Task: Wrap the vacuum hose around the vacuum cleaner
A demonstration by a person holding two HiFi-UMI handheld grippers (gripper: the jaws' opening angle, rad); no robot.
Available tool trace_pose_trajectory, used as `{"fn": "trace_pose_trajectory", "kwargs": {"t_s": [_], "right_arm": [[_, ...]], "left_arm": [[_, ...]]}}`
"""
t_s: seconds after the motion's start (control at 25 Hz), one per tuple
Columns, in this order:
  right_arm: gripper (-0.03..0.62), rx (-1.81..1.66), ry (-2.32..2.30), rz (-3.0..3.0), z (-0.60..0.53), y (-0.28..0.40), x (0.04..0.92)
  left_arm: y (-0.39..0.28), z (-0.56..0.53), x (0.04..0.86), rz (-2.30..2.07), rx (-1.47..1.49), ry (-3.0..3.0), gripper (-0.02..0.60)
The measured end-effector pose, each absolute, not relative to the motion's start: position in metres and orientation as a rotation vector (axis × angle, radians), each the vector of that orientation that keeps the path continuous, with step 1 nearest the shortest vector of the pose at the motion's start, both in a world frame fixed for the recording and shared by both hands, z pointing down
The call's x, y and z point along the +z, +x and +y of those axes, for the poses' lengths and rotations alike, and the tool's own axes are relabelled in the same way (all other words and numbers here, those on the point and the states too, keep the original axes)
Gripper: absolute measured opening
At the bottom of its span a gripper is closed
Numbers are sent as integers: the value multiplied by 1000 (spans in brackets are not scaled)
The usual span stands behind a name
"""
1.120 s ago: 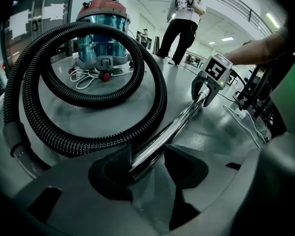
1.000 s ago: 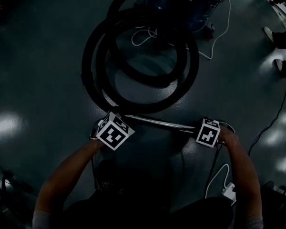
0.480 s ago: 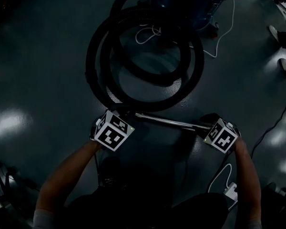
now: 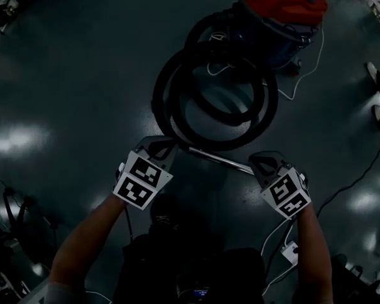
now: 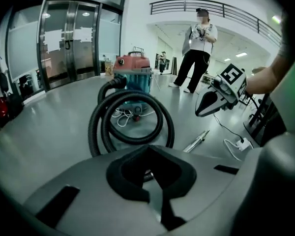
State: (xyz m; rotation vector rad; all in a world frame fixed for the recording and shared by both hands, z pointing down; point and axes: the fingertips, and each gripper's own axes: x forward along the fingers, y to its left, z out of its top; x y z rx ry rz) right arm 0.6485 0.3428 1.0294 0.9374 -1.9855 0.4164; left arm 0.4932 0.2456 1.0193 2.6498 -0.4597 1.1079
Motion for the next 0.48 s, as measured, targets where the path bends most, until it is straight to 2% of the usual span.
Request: {"fn": "trace_pose_trajectory", "kwargs": {"t_s": [0.28,0.48], "right_arm": [[5,499,981,-2179,302,542,868],[4,518,1060,-2183,275,492,764]], "left_arm": [[439,237,848,-605,1000,2726,8],[400,228,732,-697,844,2659,8]]}}
